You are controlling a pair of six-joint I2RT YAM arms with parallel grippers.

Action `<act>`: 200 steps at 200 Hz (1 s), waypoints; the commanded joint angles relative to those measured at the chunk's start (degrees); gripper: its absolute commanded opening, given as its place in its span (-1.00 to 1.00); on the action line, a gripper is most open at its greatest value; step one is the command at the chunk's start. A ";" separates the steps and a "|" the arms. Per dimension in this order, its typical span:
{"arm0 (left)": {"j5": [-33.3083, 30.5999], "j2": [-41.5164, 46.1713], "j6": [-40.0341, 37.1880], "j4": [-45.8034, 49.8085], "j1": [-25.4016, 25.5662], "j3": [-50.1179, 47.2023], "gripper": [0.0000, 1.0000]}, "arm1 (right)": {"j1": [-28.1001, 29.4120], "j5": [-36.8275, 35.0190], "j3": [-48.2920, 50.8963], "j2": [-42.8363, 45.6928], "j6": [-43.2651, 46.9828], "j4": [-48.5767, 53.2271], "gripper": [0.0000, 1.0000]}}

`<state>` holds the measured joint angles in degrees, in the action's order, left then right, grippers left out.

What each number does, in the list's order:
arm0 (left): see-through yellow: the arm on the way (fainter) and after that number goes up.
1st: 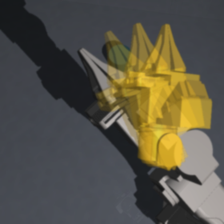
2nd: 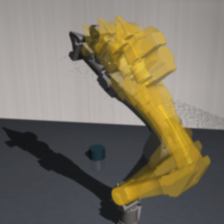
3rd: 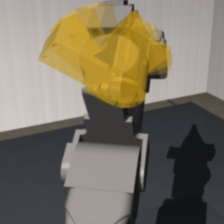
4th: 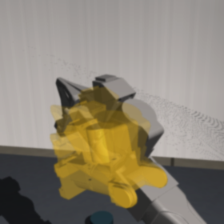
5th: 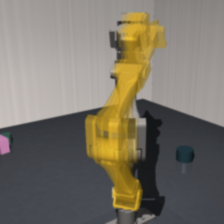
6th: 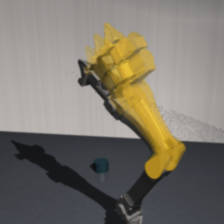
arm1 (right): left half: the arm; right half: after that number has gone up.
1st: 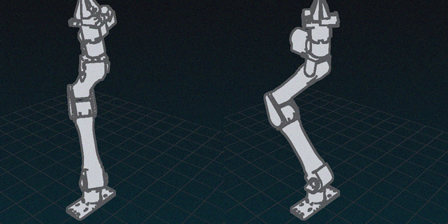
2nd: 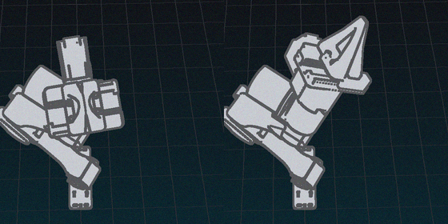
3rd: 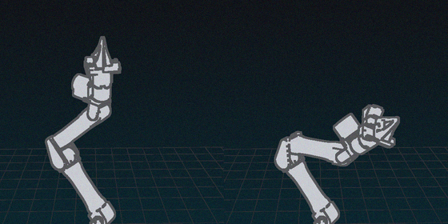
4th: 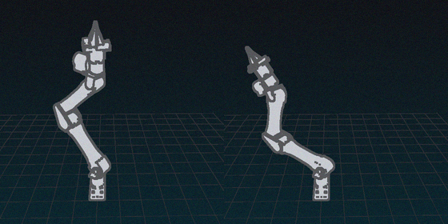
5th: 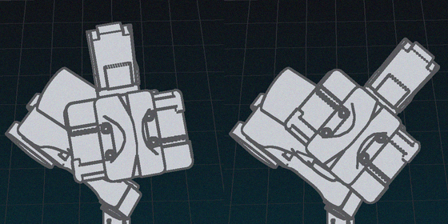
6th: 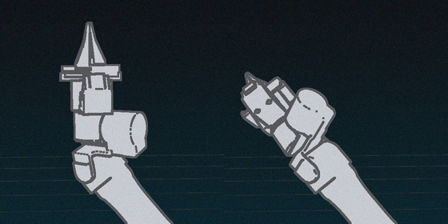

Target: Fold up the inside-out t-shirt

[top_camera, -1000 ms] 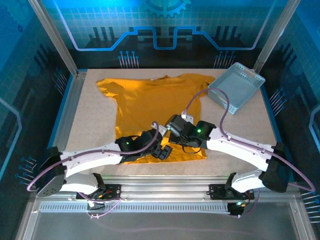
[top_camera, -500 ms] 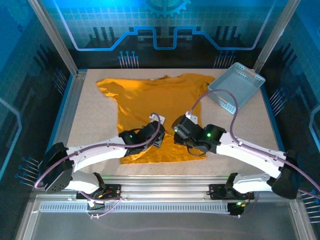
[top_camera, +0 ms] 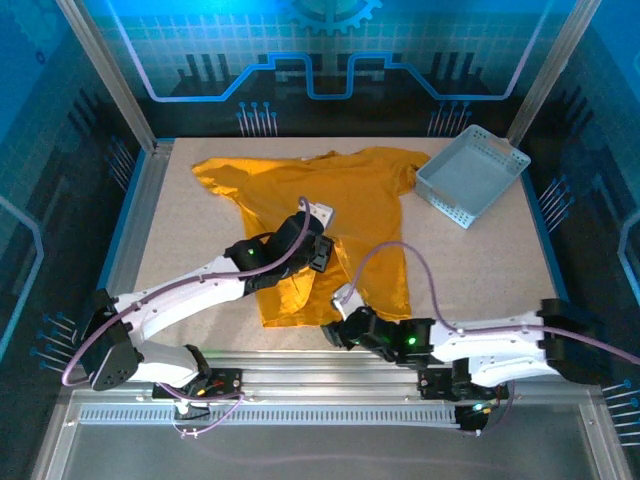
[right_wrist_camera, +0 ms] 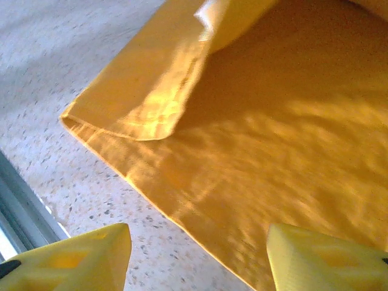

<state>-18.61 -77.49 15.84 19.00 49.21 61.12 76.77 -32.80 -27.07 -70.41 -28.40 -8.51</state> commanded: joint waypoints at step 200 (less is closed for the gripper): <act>16.26 2.52 4.06 14.05 -0.52 15.92 -1.00 | -21.55 -15.18 -16.59 -37.70 16.96 -39.46 0.30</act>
<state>-8.60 -72.95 15.59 29.82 48.80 69.38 56.64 -37.91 -38.94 -103.63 -11.18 -42.81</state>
